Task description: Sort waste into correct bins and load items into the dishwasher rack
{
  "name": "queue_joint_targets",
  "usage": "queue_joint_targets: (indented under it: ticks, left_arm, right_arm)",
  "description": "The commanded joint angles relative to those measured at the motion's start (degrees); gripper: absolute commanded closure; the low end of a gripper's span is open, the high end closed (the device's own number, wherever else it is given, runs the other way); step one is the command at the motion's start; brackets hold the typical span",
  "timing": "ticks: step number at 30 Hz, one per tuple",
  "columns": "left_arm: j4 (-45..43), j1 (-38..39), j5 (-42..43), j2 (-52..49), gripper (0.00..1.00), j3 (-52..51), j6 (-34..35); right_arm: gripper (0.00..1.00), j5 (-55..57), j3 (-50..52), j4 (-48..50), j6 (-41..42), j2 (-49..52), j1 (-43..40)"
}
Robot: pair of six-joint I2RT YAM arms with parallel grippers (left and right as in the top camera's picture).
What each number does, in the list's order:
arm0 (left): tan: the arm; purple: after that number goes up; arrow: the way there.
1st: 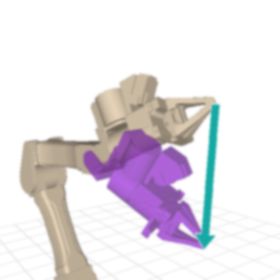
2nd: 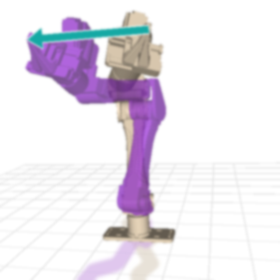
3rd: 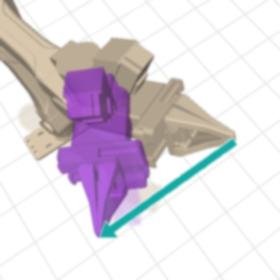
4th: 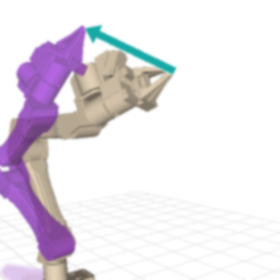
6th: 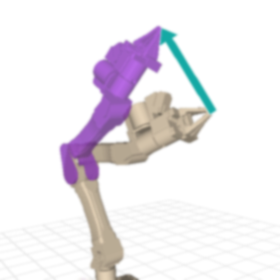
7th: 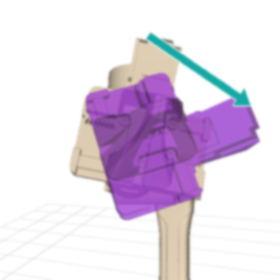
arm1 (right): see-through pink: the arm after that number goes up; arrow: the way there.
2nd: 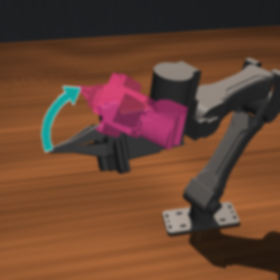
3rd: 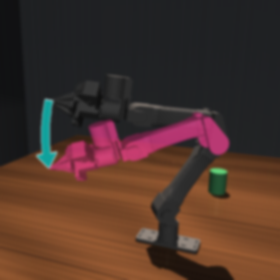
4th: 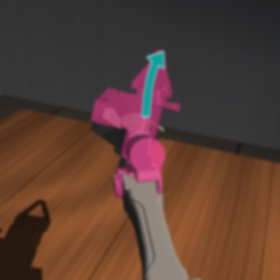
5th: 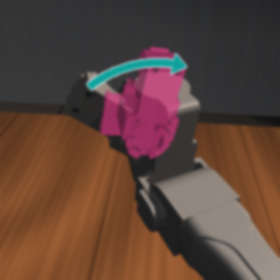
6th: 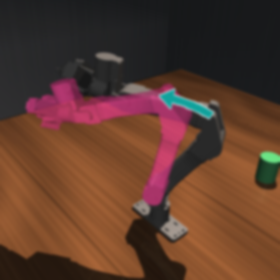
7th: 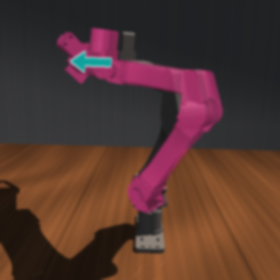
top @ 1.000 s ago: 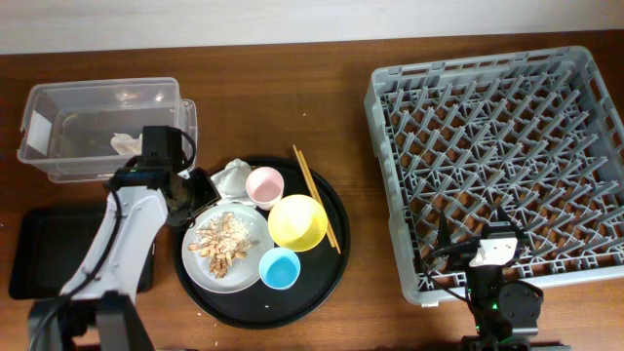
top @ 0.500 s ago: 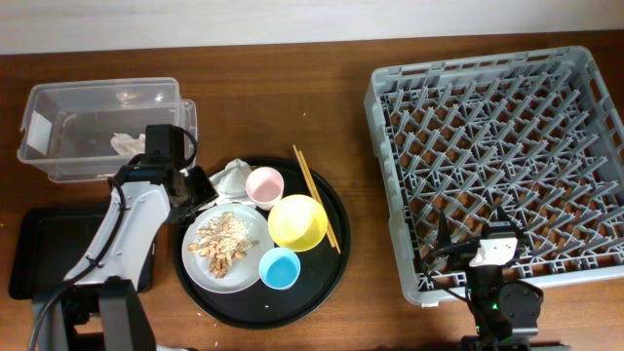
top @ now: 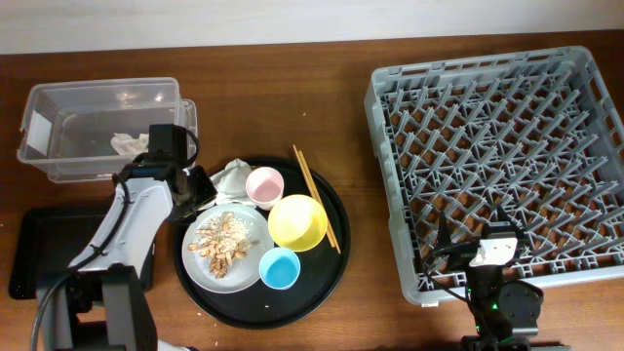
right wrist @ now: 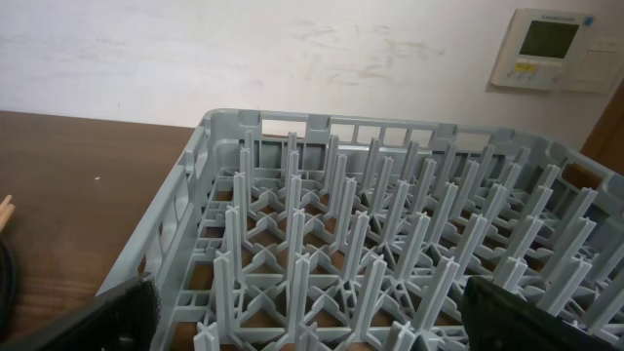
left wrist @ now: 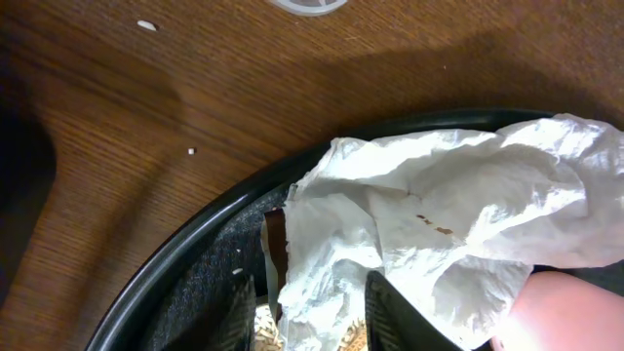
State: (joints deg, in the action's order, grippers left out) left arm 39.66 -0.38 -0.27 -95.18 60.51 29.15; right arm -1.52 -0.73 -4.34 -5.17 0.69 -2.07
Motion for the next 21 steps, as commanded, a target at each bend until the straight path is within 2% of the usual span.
queue_joint_targets:
  ticks: [1,2,5,7,14,21]
  left_arm:
    - [0.2,0.2,0.1,-0.3,0.69,-0.3,0.2]
    - [0.2,0.2,0.6,-0.3,0.73,-0.4,0.2]
    - [0.4,0.2,1.1,-0.3,0.94,-0.4,0.2]
    - [0.7,0.2,1.1,-0.3,0.98,-0.3,0.2]
    - [6.2,0.2,1.6,1.6,0.99,1.6,0.1]
    - [10.4,0.2,1.6,8.1,0.99,3.6,-0.3]
  right_arm:
    - [0.01,0.3,0.4,-0.2,-0.4,-0.5,-0.3]
    - [0.01,0.3,0.4,-0.2,-0.4,-0.5,-0.3]
    - [0.01,0.3,0.4,-0.2,-0.4,-0.5,-0.3]
    - [0.01,0.3,0.4,-0.2,-0.4,-0.5,-0.3]
    - [0.01,0.3,0.4,-0.2,-0.4,-0.5,-0.3]
    - [0.01,0.3,0.4,-0.2,-0.4,-0.5,-0.3]
